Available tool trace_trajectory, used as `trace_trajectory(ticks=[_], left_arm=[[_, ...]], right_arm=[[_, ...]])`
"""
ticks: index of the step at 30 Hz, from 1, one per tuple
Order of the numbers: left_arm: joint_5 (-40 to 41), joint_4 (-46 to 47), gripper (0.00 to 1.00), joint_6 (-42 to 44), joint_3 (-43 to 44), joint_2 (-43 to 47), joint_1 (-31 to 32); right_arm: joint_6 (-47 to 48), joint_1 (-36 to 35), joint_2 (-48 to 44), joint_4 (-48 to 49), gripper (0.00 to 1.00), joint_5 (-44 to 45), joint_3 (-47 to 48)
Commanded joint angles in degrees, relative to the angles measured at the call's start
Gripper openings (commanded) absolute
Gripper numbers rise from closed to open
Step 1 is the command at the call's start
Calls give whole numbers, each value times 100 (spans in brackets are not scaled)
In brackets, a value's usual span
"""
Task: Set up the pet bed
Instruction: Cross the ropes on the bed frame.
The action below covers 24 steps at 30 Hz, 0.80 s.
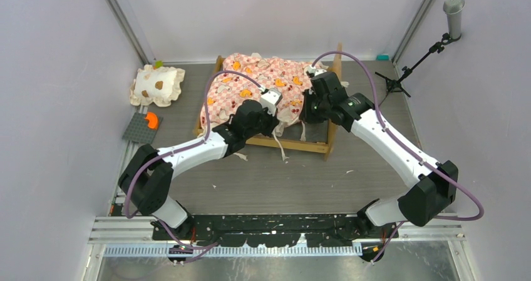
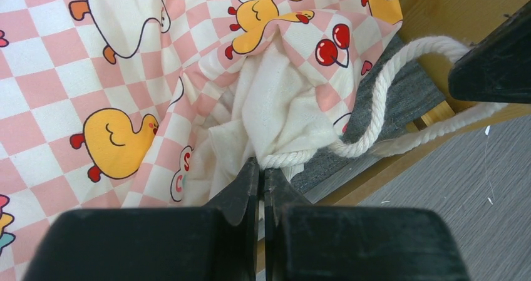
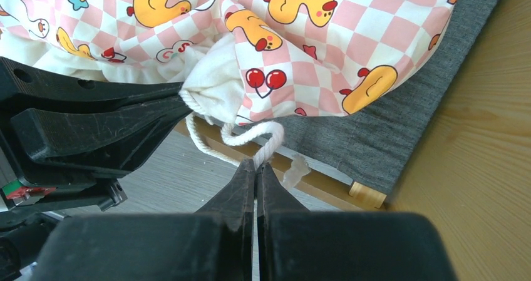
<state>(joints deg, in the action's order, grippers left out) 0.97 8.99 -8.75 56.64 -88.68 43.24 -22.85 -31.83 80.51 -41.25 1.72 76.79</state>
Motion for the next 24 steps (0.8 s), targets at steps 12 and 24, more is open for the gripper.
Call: trace_trajectory(ticks=[12, 24], left_arm=[[-244, 76, 0, -47, 79, -103, -44], [-302, 47, 0, -56, 93, -233, -44]], right_arm=[[-23, 231, 22, 382, 1, -46, -381], [-19, 283, 241, 592, 1, 125, -579]])
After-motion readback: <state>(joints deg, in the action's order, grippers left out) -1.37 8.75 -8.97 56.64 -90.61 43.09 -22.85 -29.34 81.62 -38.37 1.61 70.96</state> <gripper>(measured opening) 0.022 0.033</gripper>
